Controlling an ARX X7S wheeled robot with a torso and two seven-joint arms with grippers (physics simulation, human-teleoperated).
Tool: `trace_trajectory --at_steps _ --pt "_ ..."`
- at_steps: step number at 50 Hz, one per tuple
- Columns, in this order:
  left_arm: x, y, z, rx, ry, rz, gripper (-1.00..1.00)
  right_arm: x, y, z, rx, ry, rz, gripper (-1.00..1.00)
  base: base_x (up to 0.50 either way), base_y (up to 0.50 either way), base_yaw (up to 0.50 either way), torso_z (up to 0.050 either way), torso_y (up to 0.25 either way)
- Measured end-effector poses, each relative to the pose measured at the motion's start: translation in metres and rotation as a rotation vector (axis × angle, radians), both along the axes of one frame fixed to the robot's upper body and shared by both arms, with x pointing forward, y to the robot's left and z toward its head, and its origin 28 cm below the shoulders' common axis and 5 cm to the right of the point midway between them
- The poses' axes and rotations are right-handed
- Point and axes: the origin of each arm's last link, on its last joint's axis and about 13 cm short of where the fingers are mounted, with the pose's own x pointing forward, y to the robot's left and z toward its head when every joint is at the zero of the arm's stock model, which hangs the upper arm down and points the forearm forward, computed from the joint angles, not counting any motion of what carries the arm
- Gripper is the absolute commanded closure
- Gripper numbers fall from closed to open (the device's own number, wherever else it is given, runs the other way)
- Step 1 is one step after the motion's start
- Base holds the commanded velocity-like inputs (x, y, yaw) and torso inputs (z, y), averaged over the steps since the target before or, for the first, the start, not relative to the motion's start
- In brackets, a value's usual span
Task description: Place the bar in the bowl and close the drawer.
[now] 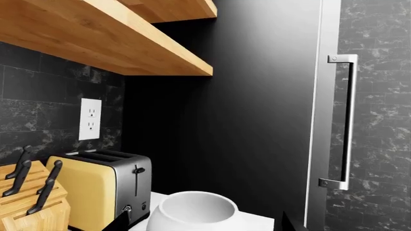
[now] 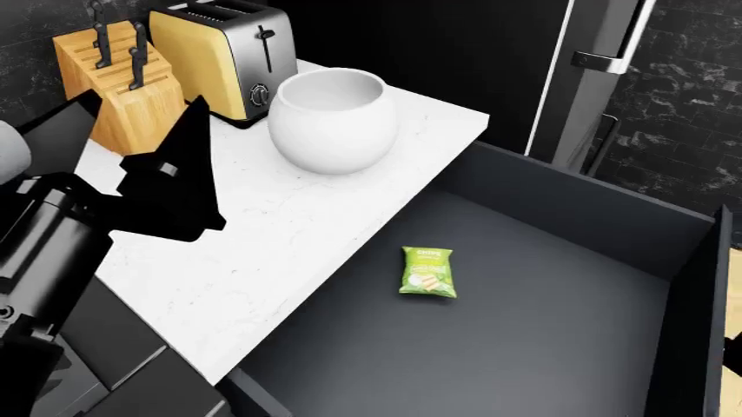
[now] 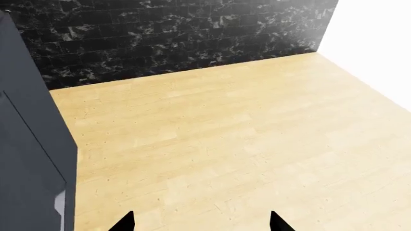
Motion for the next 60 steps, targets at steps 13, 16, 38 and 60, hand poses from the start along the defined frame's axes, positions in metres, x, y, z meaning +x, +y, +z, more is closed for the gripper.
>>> trace_trajectory --at_steps 13,16,38,60 --pt "0.000 0.002 -0.001 -0.006 0.003 0.002 -1.00 0.029 0.015 -0.015 0.004 0.008 0.074 -1.00 0.00 0.00 0.00 0.000 0.000" --pt "0.000 0.002 -0.002 -0.008 0.003 0.002 -1.00 0.036 0.019 -0.019 0.009 0.012 0.091 -1.00 0.00 0.00 0.00 0.000 0.000" --pt "0.000 0.004 -0.003 -0.011 0.005 0.004 -1.00 0.065 0.060 -0.042 0.031 0.062 0.225 -1.00 0.00 0.00 0.00 0.000 0.000" --pt "0.002 0.006 -0.009 -0.016 0.014 0.007 -1.00 0.083 0.080 -0.033 -0.112 0.148 0.351 -1.00 0.00 0.02 0.01 0.001 0.000"
